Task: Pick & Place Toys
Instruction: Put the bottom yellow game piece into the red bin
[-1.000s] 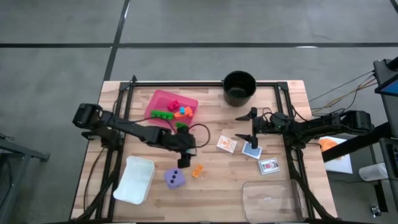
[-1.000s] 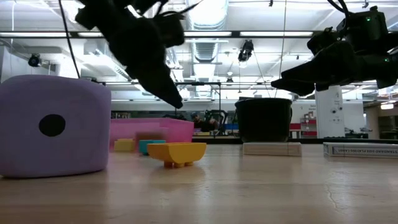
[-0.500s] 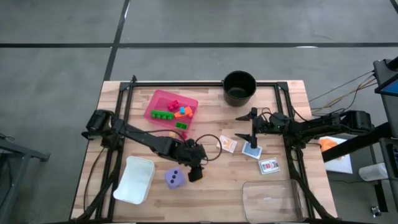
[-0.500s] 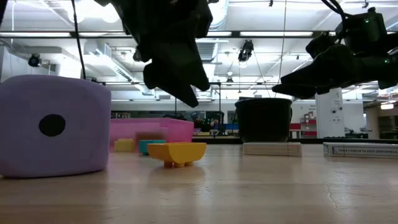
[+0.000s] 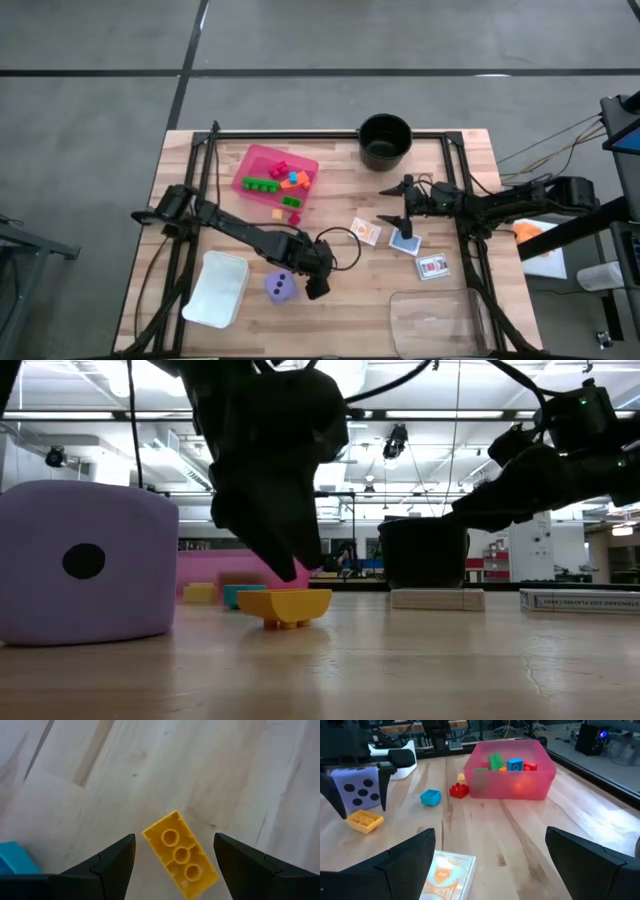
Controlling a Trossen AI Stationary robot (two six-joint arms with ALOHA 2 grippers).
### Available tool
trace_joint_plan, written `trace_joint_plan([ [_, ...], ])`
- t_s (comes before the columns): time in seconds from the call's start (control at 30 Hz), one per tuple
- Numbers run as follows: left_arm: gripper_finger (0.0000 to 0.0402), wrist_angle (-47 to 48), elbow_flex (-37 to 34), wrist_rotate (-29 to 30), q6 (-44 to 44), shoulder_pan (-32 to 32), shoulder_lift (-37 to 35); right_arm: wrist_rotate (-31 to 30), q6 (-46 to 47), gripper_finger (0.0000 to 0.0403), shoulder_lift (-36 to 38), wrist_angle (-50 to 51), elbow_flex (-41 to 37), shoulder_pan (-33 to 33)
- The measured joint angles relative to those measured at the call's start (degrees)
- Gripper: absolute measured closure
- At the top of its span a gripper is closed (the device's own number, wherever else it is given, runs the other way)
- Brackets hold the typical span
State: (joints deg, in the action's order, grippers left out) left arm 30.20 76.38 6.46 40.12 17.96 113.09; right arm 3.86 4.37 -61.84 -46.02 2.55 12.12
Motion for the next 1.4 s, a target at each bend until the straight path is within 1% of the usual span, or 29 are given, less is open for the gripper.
trace_joint_plan([
  [0.33, 0.0127, 0.0, -0.6, 1.5, 1.3, 0.0, 0.9, 0.0, 0.4, 0.0025, -2.0, -1.4, 0.0, 0.0],
  [0.57, 0.0127, -0.1, -0.5, 0.1, 1.8, 0.0, 3.5, 0.0, 0.4, 0.0025, -3.0, -2.6, 0.0, 0.0],
  [0.73, 0.0128, 0.2, -0.7, -0.3, 1.8, 0.0, 3.4, 0.0, 0.4, 0.0025, -3.7, -2.9, 0.0, 0.0],
  [0.87, 0.0135, 2.4, -0.7, -0.3, 1.8, 0.1, 3.4, 0.0, 0.4, 0.0025, -4.5, -3.0, 0.0, 0.0],
  [1.0, 0.0158, 4.1, -0.7, -0.2, 1.7, 0.4, 3.4, 0.0, 0.4, 0.0025, -5.4, -3.6, 0.0, 0.0],
  [1.13, 0.0192, 5.1, -0.7, -1.2, 0.0, 0.6, 3.4, -0.1, 0.4, 0.0025, -6.2, -4.3, 0.0, 0.0],
  [1.27, 0.0239, 6.6, -0.7, -1.5, -1.7, 0.7, 3.3, -0.2, 0.4, 0.0025, -6.9, -5.1, 0.0, 0.0],
  [1.4, 0.0298, 7.0, -0.7, -1.6, -4.5, 0.7, 3.3, -0.2, 0.4, 0.0025, -6.8, -5.1, 0.0, 0.0],
])
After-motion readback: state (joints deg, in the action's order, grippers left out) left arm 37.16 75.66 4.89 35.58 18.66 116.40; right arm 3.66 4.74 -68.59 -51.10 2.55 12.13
